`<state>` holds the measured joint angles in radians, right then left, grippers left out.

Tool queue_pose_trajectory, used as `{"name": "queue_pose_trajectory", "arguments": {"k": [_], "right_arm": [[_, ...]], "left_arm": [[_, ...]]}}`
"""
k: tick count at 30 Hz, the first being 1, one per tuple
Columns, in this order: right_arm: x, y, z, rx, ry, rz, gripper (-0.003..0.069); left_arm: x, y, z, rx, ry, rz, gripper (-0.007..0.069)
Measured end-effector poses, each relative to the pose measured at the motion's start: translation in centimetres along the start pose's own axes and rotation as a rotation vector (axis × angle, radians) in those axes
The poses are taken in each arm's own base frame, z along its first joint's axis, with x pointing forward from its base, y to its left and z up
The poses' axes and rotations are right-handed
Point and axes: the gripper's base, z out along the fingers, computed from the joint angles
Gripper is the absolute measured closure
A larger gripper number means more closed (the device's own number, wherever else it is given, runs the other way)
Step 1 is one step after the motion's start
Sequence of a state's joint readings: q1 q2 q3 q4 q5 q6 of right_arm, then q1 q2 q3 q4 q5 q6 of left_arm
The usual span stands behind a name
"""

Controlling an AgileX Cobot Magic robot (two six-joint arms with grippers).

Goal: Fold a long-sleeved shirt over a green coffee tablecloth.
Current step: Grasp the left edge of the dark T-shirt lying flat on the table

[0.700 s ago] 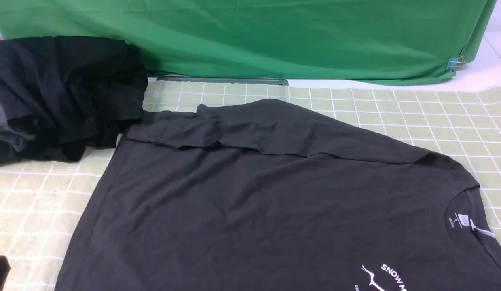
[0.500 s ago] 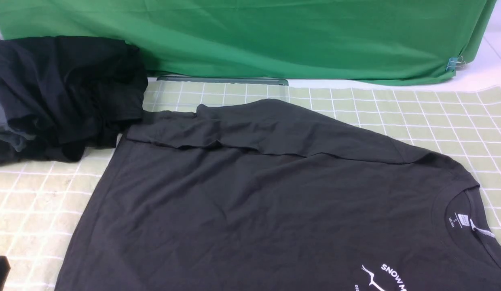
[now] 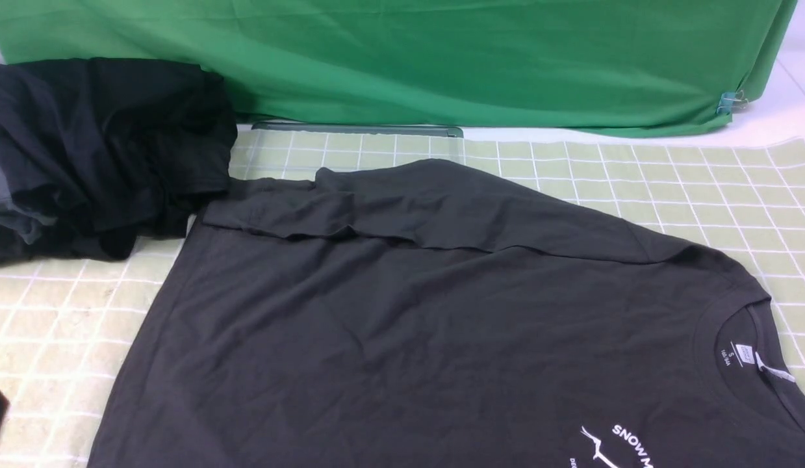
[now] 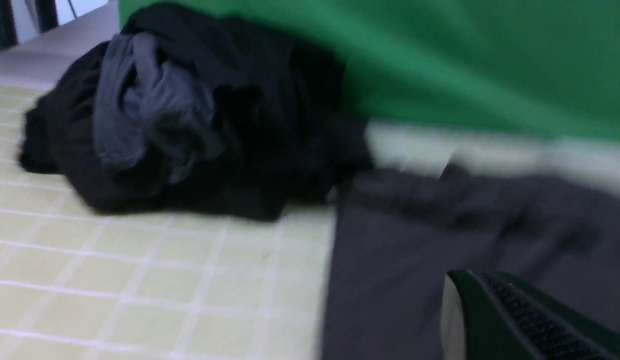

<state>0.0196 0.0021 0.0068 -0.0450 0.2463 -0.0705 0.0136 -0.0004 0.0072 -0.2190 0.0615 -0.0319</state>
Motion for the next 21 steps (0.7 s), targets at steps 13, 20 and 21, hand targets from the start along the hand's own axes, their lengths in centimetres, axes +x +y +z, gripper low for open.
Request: {"name": "queue_pose_trajectory", "arguments": {"k": [13, 20, 21], "right_arm": [[-0.6, 0.0, 0.0, -0.008, -0.066, 0.079, 0.0417], [-3.2, -0.5, -0.6, -0.062, -0.36, 0.622, 0.0417], [-3.3, -0.5, -0.7, -0.074, -0.382, 0.681, 0.0417]], "left_arm": [[-5.6, 0.5, -1.6, 0.061, -0.585, -0.446, 0.0604], [-14.8, -3.9, -1.4, 0.117, -0.246, -0.307, 0.0603], [-16.0, -4.5, -0.2, 0.088, -0.116, -0.275, 0.0603]]}}
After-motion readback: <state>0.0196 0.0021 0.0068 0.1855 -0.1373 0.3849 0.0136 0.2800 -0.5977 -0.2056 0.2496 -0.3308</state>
